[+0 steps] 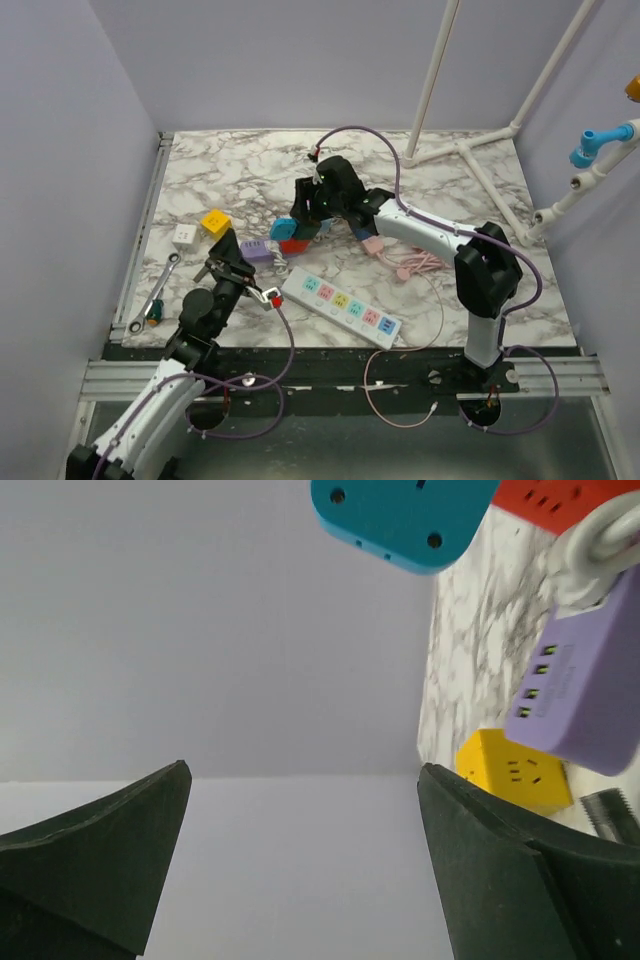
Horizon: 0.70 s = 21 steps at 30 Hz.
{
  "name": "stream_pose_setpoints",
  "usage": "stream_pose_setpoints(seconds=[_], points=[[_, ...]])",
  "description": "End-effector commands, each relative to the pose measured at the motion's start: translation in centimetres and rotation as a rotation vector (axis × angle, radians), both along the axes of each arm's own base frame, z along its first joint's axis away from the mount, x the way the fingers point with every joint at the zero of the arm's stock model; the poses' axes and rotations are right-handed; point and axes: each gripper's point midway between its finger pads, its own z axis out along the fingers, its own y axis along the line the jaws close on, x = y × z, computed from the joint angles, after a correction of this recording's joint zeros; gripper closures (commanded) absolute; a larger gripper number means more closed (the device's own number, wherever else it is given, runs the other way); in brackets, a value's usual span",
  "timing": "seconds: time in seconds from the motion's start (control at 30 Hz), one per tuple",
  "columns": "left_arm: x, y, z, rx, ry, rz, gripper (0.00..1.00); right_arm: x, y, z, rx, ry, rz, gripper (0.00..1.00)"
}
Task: Pull the plug off the socket
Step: Remove the plug from the socket.
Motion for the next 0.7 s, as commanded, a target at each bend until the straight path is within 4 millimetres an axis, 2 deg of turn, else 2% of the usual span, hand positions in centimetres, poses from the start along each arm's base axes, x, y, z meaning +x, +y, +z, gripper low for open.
stream_pose_setpoints(seconds=[0.0,0.07,0.1,0.2,0.3,0.37,0.4,0.47,0.57,0.67], points=[[-7.0,-2.3,-9.4,0.06,0.466,-0.258,0.01,0.2,-0.6,-2.9,-0.087,0.011,-0.015,0.46],[-10.9,-3.1,-11.2,0.139,0.549,-0.402,0.02,0.4,-0.7,-2.9,-0.094,0.002,-0.02,0.47],[-12.2,-3.5,-11.6,0.163,0.56,-0.462,0.02,0.4,-0.7,-2.8,-0.097,-0.005,-0.02,0.47],[-13.6,-4.0,-11.8,0.144,0.578,-0.516,0.01,0.4,-0.9,-2.9,-0.107,-0.011,-0.023,0.48],[-12.2,-4.3,-8.9,-0.085,0.645,-0.426,0.02,0.4,-1.4,-2.8,-0.12,-0.024,-0.032,0.48],[-10.8,-4.1,-7.2,-0.285,0.763,-0.295,0.01,0.3,-1.8,-2.4,-0.124,-0.041,-0.035,0.48],[-10.4,-4.0,-6.9,-0.371,0.848,-0.224,0.02,0.3,-1.9,-2.2,-0.128,-0.051,-0.035,0.49],[-8.8,-4.4,-4.9,-0.54,0.893,-0.146,0.01,0.2,-2.2,-1.9,-0.133,-0.064,-0.04,0.49],[-6.8,-4.9,-2.1,-0.662,0.818,-0.17,0.01,0.3,-2.9,-1.6,-0.147,-0.08,-0.055,0.49],[-5.6,-4.8,-1.3,-0.685,0.807,-0.158,0.01,0.2,-3.4,-1.5,-0.154,-0.092,-0.069,0.49]])
